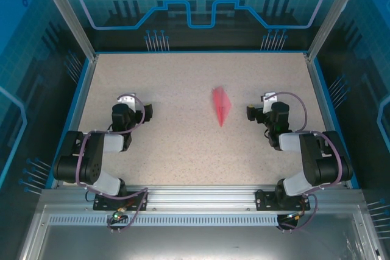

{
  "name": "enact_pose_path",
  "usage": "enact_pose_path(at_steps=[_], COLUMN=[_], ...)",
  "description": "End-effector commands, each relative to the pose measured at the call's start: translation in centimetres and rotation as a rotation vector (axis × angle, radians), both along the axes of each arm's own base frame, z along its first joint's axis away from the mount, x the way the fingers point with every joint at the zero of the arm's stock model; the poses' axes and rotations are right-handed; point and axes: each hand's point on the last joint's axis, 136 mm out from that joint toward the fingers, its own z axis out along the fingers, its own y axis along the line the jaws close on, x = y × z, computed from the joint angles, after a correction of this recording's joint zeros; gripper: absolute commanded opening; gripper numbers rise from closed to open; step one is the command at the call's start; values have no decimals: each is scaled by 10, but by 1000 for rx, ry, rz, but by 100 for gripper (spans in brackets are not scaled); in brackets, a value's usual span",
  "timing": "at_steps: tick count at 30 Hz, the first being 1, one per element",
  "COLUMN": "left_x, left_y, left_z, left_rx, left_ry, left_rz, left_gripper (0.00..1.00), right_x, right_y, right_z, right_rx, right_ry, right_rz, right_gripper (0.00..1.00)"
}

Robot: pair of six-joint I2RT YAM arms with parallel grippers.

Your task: Fold a paper plane with a square sheet of paper (fold left side to right side)

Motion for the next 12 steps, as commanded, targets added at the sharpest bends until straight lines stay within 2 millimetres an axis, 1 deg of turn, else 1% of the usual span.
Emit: enact_pose_path(at_steps=[1, 12], left_x=[7, 7], left_y=[-5, -5], left_z=[10, 11], left_rx=[-20, -20], left_ry=[-24, -26], left_rz=[-23, -24], left_gripper=[99, 99], right_x=[8, 8], right_y=[1, 1], right_z=[13, 14], right_rx=[-2, 1], right_ry=[-47, -48], right_rz=[14, 15], right_gripper=[99, 99])
